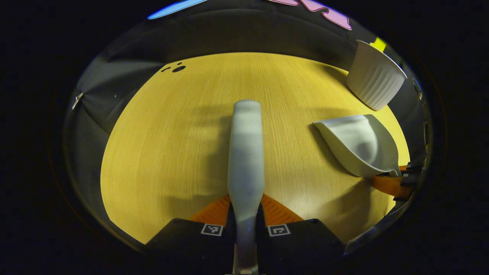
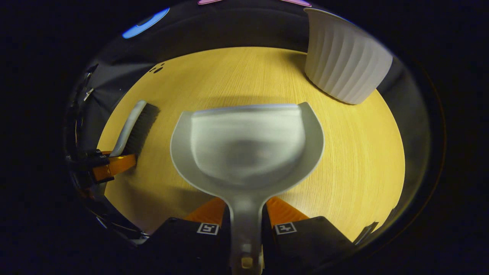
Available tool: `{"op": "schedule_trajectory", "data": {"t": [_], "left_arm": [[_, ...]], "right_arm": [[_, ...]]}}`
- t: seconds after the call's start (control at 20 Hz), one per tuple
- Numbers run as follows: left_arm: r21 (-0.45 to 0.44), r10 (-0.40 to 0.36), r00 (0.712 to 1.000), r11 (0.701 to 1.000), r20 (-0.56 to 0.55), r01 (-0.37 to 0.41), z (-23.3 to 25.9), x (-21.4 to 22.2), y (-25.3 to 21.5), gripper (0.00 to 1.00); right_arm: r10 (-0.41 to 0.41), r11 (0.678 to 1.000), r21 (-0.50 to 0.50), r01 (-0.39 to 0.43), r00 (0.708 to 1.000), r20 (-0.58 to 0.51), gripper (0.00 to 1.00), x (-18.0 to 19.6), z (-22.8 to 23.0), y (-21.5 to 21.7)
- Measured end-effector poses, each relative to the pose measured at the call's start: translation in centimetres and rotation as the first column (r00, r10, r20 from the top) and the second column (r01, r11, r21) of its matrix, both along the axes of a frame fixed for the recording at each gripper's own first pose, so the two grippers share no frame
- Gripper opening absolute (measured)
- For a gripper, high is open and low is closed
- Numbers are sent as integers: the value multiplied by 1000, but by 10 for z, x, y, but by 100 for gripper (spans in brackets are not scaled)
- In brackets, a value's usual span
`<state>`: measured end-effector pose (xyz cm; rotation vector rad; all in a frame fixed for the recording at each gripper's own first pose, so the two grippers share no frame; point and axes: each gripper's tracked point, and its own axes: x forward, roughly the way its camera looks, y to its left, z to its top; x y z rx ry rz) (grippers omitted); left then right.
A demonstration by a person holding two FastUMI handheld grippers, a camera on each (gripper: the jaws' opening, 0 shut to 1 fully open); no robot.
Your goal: Pick up the small broom and dustpan from the desktop, sweep the trash into the dustpan with the broom, and then empty the trash into the garbage bin.
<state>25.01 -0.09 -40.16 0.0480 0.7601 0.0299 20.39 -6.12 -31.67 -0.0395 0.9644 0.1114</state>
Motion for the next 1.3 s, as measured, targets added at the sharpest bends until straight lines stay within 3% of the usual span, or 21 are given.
{"op": "schedule_trajectory", "data": {"t": [0.15, 0.2, 0.25, 0.3, 0.35, 0.4, 0.45, 0.5, 0.6, 0.7, 0.9, 1.2, 1.3], "left_arm": [[-11, 14, 1000, 1000, -1, -14, -2, -4, -4, 29], [-12, 15, 1000, 1000, 3, -15, 0, -6, -3, 30], [-14, 15, 1000, 1000, 9, -15, 3, -8, -3, 32], [-20, 13, 1000, 1000, 21, -12, 6, -10, -4, 34], [-24, 14, 999, 1000, 33, -13, 11, -14, -4, 50], [-32, 19, 999, 999, 50, -18, 18, -18, -3, 67], [-45, 25, 997, 999, 72, -22, 26, -23, -4, 83], [-52, 40, 994, 998, 99, -34, 37, -30, -3, 84], [-64, 45, 985, 997, 164, -35, 57, -44, -2, 100], [-57, 45, 966, 998, 256, -32, 87, -63, 2, 96], [-101, 31, 895, 995, 445, 16, 149, -113, 1, 97], [-8, 3, 728, 1000, 685, 3, 229, -205, 13, 96], [6, -10, 687, 1000, 727, 7, 243, -234, 11, 96]], "right_arm": [[11, 1000, 14, -11, 1000, 0, 40, -1, 2, 7], [11, 1000, 22, -11, 1000, 5, 51, 0, 3, 9], [12, 999, 34, -13, 1000, 12, 41, -1, 6, 10], [16, 999, 46, -17, 1000, 20, 63, -2, 10, 12], [13, 998, 53, -15, 999, 40, 69, -2, 15, 13], [9, 999, 45, -12, 998, 68, 89, -3, 22, 11], [6, 999, 36, -10, 996, 95, 100, -5, 31, 10], [-1, 1000, 29, -3, 992, 124, 100, -7, 41, 8], [-15, 999, 44, 7, 979, 203, 99, -16, 69, 11], [-28, 998, 61, 11, 958, 287, 100, -23, 98, 16], [-49, 996, 85, 10, 881, 471, 99, -44, 167, 22], [-37, 993, 108, -49, 737, 675, 99, -91, 249, 42], [-36, 992, 110, -62, 696, 717, 99, -111, 265, 46]]}}
